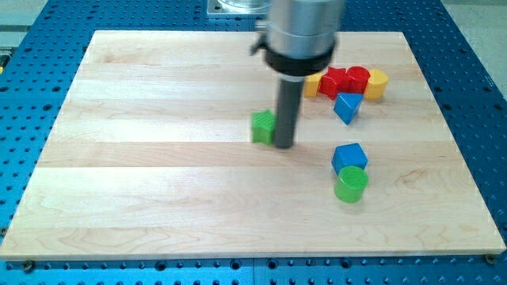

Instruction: Move the green star towards the top left side of the board

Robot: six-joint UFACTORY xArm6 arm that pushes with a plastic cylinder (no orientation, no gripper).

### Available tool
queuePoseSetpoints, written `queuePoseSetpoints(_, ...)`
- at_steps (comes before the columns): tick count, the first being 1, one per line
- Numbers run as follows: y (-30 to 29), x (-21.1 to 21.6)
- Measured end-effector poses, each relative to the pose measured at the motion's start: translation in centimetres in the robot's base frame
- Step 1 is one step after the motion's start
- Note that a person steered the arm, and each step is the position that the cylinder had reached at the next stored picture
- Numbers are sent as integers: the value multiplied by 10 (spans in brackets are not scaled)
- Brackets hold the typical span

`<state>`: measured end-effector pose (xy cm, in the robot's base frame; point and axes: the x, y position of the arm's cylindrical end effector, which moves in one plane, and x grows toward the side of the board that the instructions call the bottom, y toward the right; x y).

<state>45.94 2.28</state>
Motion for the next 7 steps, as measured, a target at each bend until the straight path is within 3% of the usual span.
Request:
queuePoseSetpoints(2, -57, 6)
queuePoseSetpoints(4, 5, -2)
queuePoseSetpoints(6, -92, -20)
queuePoseSetpoints(7, -106, -21)
